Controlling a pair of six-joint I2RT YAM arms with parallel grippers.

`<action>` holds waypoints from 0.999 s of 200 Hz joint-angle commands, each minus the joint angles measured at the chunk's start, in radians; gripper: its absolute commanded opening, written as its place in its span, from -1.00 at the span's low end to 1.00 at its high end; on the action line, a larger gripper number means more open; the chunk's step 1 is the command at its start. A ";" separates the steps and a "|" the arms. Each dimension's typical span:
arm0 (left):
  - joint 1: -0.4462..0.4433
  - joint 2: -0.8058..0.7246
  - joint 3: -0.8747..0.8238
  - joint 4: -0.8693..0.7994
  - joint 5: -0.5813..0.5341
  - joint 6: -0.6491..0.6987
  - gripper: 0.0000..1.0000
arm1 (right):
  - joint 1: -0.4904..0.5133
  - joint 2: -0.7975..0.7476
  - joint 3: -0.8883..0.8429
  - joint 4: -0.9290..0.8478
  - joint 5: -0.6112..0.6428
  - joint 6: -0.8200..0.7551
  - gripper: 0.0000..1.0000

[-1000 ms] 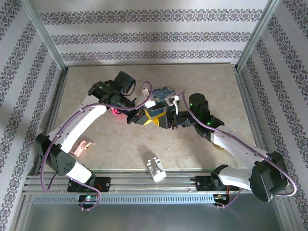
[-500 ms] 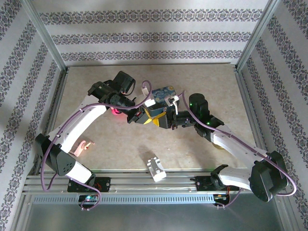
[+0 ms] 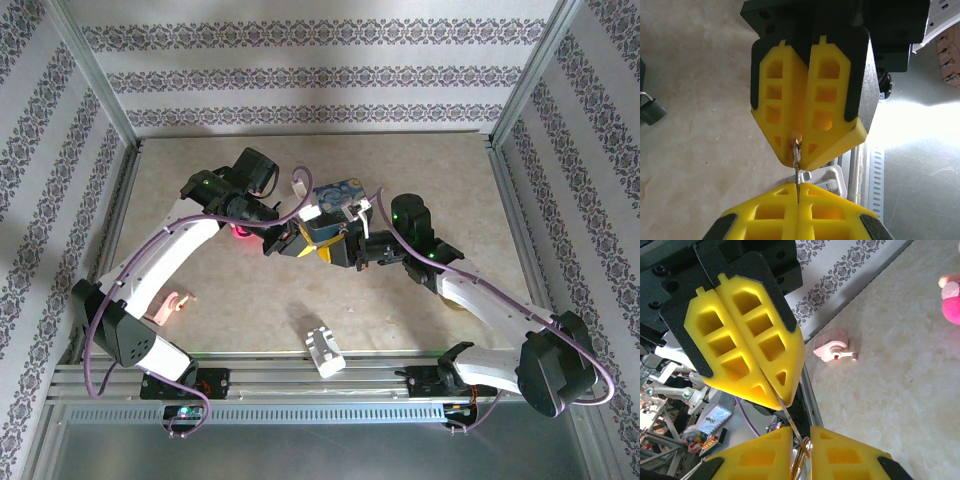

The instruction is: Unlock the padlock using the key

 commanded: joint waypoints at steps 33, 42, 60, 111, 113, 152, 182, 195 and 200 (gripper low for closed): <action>0.029 -0.033 -0.028 0.060 0.003 -0.040 -1.00 | -0.013 -0.011 0.016 0.018 -0.019 -0.015 -1.00; 0.033 -0.037 -0.035 0.078 0.004 -0.059 -0.85 | -0.020 -0.014 0.012 0.018 -0.006 -0.011 -1.00; 0.041 -0.052 -0.051 0.136 0.002 -0.111 -0.34 | -0.039 -0.027 -0.003 0.018 0.033 -0.001 -1.00; 0.042 -0.115 -0.105 0.384 -0.115 -0.379 0.99 | -0.108 -0.090 -0.058 -0.032 0.198 0.042 -1.00; 0.042 -0.119 -0.109 0.398 -0.126 -0.396 0.99 | -0.112 -0.093 -0.060 -0.037 0.205 0.043 -1.00; 0.025 -0.103 -0.159 0.568 -0.359 -0.661 0.99 | -0.178 -0.140 -0.088 -0.170 0.385 0.054 -1.00; -0.085 -0.043 -0.165 0.586 -0.638 -0.744 0.99 | -0.237 -0.150 -0.112 -0.220 0.437 0.078 -1.00; -0.118 -0.002 -0.163 0.579 -0.762 -0.793 0.99 | -0.259 -0.150 -0.120 -0.235 0.452 0.089 -1.00; -0.131 0.010 -0.167 0.581 -0.796 -0.813 0.99 | -0.266 -0.148 -0.122 -0.246 0.463 0.091 -1.00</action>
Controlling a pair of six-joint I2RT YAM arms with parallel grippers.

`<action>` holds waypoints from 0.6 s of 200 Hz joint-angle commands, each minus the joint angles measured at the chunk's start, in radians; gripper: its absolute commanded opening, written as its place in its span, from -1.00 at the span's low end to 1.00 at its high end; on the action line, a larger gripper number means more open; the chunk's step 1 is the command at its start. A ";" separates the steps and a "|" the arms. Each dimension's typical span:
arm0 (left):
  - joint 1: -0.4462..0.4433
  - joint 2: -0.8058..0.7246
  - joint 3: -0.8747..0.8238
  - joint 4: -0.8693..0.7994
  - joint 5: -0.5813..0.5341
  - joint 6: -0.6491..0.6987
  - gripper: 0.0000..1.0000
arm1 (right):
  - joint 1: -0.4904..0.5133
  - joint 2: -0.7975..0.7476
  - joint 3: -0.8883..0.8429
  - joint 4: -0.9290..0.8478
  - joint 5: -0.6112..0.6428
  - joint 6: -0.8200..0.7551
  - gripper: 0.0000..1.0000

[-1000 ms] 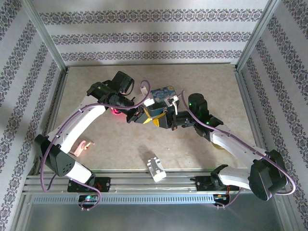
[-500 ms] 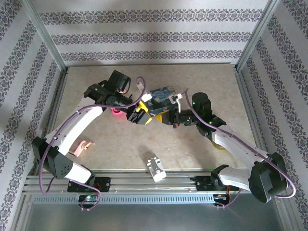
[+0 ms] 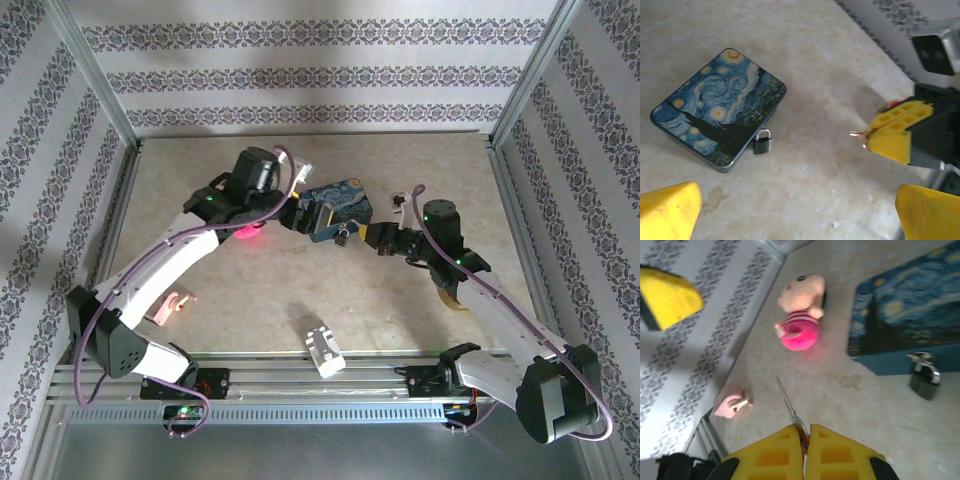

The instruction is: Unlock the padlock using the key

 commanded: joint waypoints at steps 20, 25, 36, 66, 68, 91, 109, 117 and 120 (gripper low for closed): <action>-0.106 0.093 -0.055 0.100 -0.373 -0.210 0.99 | -0.050 -0.011 -0.030 -0.123 0.151 0.021 -1.00; -0.116 0.098 -0.070 0.117 -0.393 -0.221 0.99 | -0.051 -0.011 -0.032 -0.139 0.170 0.016 -1.00; -0.136 0.112 -0.097 0.143 -0.438 -0.235 0.99 | -0.053 -0.014 -0.033 -0.171 0.206 0.005 -1.00; -0.205 0.156 -0.143 0.168 -0.555 -0.269 0.99 | -0.055 -0.025 -0.045 -0.222 0.286 -0.012 -1.00; -0.211 0.157 -0.147 0.177 -0.560 -0.271 0.99 | -0.056 -0.026 -0.046 -0.223 0.290 -0.012 -1.00; -0.271 0.172 -0.220 0.257 -0.623 -0.288 0.99 | -0.061 -0.045 -0.065 -0.224 0.320 -0.013 -1.00; -0.295 0.198 -0.249 0.276 -0.660 -0.309 0.99 | -0.064 -0.059 -0.079 -0.223 0.335 -0.015 -1.00; -0.303 0.216 -0.254 0.281 -0.676 -0.315 0.99 | -0.067 -0.063 -0.085 -0.224 0.341 -0.014 -1.00; -0.307 0.223 -0.256 0.282 -0.681 -0.318 0.99 | -0.068 -0.065 -0.088 -0.224 0.343 -0.014 -1.00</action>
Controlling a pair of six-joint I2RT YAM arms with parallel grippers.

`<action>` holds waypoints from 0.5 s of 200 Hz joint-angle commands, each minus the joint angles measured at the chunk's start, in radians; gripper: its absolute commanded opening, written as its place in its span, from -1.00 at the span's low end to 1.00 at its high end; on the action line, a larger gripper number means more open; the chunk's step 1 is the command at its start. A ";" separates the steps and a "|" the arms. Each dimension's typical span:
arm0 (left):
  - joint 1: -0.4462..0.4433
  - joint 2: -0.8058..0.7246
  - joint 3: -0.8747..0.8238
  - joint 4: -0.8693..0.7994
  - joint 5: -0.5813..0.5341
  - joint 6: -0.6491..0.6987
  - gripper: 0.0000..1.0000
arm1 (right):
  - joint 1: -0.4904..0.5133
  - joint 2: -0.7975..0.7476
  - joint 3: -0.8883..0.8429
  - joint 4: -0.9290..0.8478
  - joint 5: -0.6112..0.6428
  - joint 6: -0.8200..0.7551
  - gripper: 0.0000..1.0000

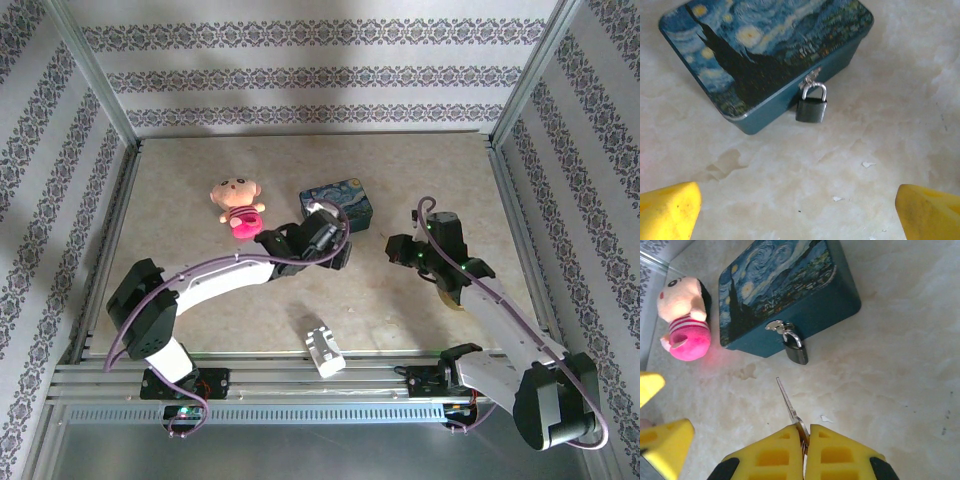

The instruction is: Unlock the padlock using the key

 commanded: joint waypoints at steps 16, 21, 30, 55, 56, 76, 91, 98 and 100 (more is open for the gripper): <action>-0.047 0.083 -0.015 0.078 -0.139 -0.059 0.99 | -0.030 -0.031 -0.036 -0.015 0.059 -0.012 -1.00; -0.055 0.095 -0.012 0.085 -0.144 -0.059 0.99 | -0.037 -0.032 -0.038 -0.013 0.058 -0.010 -1.00; -0.066 0.115 -0.004 0.095 -0.151 -0.060 0.99 | -0.044 -0.030 -0.041 -0.012 0.053 -0.010 -1.00; -0.087 0.178 0.032 0.099 -0.165 -0.080 0.99 | -0.062 -0.028 -0.046 -0.004 0.045 -0.006 -1.00; -0.087 0.180 0.034 0.099 -0.165 -0.082 0.99 | -0.062 -0.028 -0.047 -0.003 0.045 -0.006 -1.00; -0.088 0.233 0.074 0.088 -0.164 -0.111 0.99 | -0.072 -0.032 -0.054 -0.001 0.051 0.000 -1.00; -0.088 0.270 0.104 0.079 -0.153 -0.112 0.99 | -0.085 -0.042 -0.060 -0.003 0.061 0.006 -1.00; -0.088 0.282 0.113 0.079 -0.149 -0.115 0.99 | -0.092 -0.049 -0.064 -0.004 0.065 0.008 -1.00; -0.088 0.285 0.115 0.080 -0.148 -0.115 0.99 | -0.094 -0.051 -0.064 -0.004 0.065 0.009 -1.00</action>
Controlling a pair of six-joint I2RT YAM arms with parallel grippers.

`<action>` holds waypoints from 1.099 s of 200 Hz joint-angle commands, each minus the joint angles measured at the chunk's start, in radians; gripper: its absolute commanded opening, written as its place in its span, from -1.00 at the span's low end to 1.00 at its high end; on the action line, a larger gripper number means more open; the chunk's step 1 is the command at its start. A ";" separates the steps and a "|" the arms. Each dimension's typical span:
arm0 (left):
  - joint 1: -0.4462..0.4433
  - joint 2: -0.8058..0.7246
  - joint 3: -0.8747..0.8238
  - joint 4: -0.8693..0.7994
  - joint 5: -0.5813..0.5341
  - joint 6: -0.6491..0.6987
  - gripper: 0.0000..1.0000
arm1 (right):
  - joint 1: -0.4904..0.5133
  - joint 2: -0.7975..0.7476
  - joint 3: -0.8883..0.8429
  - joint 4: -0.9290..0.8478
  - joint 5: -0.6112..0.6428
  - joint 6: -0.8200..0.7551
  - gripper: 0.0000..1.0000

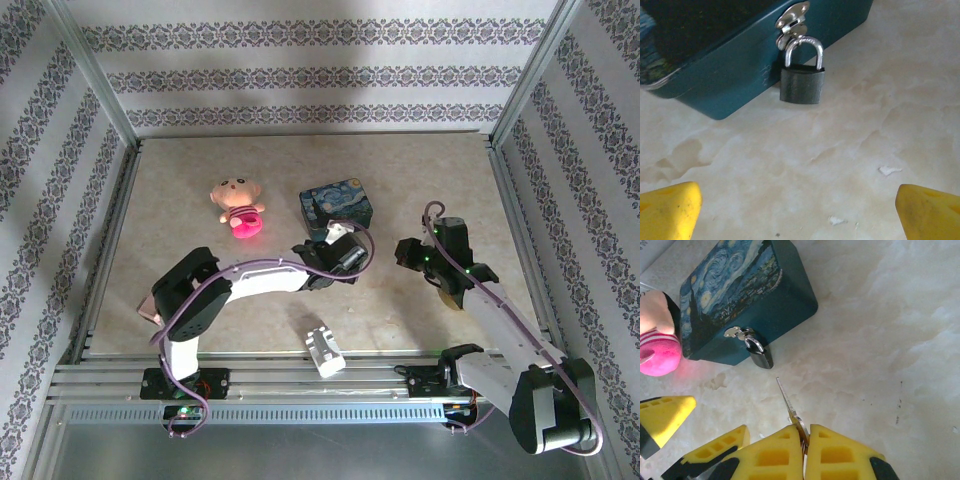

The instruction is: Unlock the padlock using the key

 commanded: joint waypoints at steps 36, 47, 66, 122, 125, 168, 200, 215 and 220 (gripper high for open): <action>-0.007 0.084 0.090 0.012 -0.031 -0.050 0.87 | -0.051 -0.065 -0.031 0.000 0.033 0.022 -1.00; -0.003 0.096 0.101 0.006 -0.032 -0.053 0.81 | -0.053 -0.072 -0.035 0.000 0.032 0.022 -1.00; 0.011 0.114 0.117 -0.001 -0.022 -0.062 0.77 | -0.055 -0.079 -0.039 -0.001 0.035 0.025 -1.00; 0.070 0.164 0.161 0.013 -0.010 -0.054 0.64 | -0.055 -0.079 -0.041 0.007 0.030 0.028 -1.00; 0.075 0.166 0.163 0.014 -0.009 -0.051 0.64 | -0.055 -0.079 -0.040 0.008 0.029 0.028 -1.00; 0.175 0.174 0.152 0.012 0.051 -0.075 0.60 | -0.056 -0.080 -0.040 0.013 0.009 0.028 -1.00; 0.220 0.148 0.121 0.013 0.032 -0.072 0.61 | -0.055 -0.078 -0.049 0.028 0.001 0.034 -1.00; 0.234 0.134 0.111 0.005 0.020 -0.072 0.62 | -0.055 -0.075 -0.047 0.029 0.001 0.034 -1.00; 0.236 0.129 0.107 0.003 0.021 -0.070 0.62 | -0.056 -0.075 -0.047 0.029 0.002 0.034 -1.00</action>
